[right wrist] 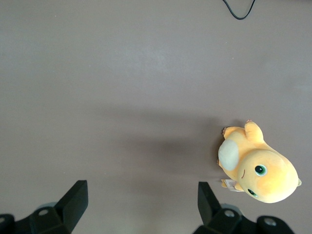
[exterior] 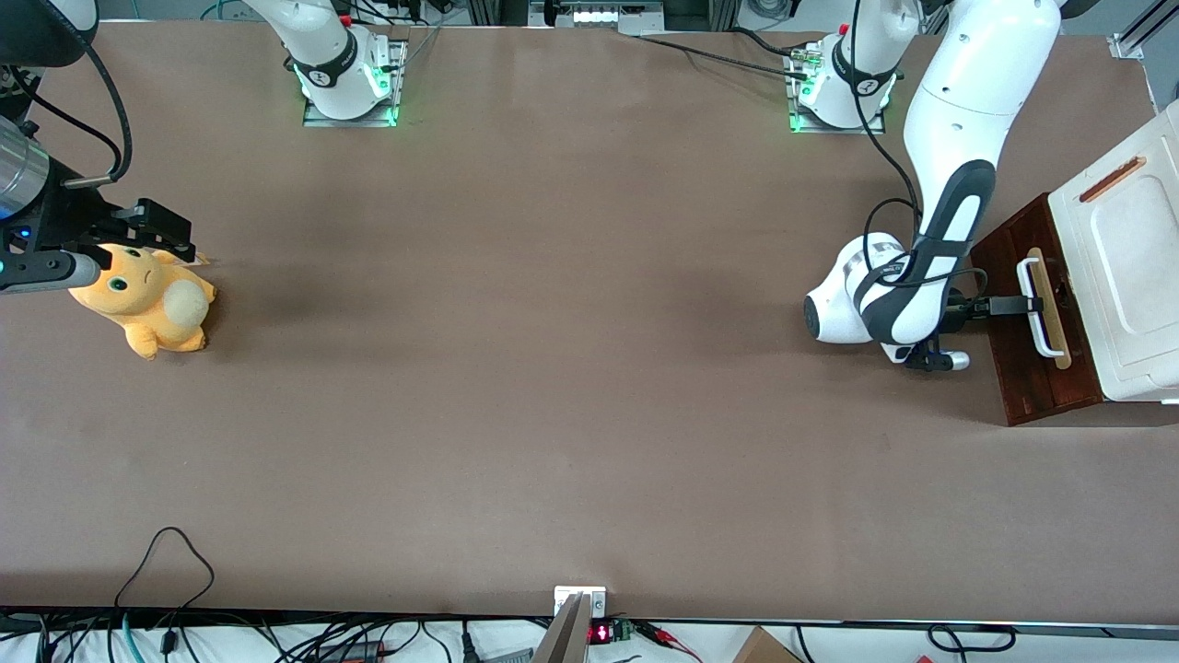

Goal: Open lower drawer with left arm only
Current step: 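Move the open left gripper onto the white handle bar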

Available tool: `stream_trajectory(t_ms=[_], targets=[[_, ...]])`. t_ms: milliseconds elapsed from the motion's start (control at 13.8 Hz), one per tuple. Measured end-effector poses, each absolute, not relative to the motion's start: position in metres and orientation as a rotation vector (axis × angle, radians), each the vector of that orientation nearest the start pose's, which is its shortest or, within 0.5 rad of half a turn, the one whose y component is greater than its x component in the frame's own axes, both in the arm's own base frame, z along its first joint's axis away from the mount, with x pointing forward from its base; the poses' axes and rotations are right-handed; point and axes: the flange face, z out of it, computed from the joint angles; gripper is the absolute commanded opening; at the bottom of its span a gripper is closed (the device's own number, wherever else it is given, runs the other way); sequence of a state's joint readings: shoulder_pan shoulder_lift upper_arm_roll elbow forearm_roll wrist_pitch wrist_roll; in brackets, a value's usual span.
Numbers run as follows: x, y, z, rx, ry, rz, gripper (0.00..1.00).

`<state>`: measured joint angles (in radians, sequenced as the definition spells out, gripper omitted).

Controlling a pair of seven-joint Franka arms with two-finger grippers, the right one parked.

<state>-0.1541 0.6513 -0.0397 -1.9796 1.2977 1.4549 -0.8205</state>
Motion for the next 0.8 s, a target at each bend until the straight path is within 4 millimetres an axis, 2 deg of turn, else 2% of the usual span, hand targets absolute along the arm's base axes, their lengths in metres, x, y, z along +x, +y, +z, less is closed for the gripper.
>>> stream_trajectory(t_ms=[363,799], targets=[[0.543,0.015,0.163,-1.617,0.074,0.267,1.00],[0.539,0.022,0.149,-1.610,0.064,0.280,0.99]])
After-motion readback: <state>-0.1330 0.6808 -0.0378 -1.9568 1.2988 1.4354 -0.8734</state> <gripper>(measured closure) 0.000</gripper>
